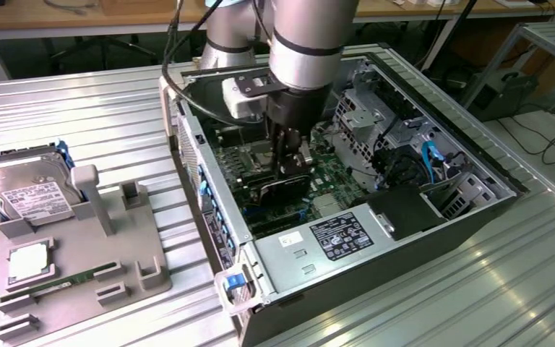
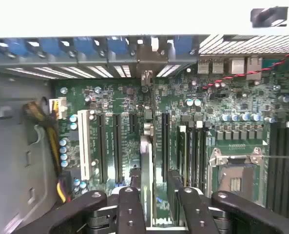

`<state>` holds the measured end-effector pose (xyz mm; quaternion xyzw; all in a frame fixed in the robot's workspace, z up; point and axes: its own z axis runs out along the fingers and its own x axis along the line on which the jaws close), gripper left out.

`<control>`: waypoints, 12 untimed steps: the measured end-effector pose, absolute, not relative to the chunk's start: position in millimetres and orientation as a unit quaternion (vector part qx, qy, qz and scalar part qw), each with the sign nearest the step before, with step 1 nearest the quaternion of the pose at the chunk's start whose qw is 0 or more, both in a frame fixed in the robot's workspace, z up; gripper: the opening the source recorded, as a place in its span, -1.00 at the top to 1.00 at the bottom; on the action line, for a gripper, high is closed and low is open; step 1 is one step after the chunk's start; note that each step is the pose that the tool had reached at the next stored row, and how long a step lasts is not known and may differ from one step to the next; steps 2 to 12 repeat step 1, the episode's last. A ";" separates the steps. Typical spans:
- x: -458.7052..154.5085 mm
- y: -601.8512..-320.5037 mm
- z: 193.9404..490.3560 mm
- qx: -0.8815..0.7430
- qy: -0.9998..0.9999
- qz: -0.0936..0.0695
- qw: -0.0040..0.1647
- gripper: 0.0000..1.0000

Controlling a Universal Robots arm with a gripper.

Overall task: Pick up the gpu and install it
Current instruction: 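Press down on the gpu until it lock into place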

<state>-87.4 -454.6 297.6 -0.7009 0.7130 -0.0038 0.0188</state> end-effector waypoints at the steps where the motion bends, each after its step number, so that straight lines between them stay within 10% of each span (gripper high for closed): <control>1: -87.4 -454.5 297.5 -0.701 0.713 -0.004 0.019 0.79; 12: -87.4 -454.5 297.5 -0.701 0.713 -0.004 0.019 0.79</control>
